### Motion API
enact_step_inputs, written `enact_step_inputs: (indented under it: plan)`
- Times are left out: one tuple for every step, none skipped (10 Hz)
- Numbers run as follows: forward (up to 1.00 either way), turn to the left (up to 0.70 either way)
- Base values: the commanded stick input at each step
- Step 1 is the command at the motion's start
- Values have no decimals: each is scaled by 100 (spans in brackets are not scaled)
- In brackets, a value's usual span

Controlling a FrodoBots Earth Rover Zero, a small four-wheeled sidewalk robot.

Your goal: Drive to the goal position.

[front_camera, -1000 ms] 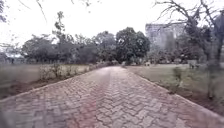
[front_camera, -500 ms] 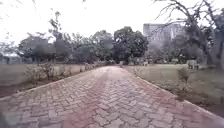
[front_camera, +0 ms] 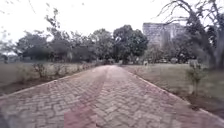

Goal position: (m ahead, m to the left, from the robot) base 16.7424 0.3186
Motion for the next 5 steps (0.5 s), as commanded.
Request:
enact_step_inputs:
  plan:
    - [70, 0]
    - [70, -1]
    - [70, -2]
    - [70, -3]
    - [70, -4]
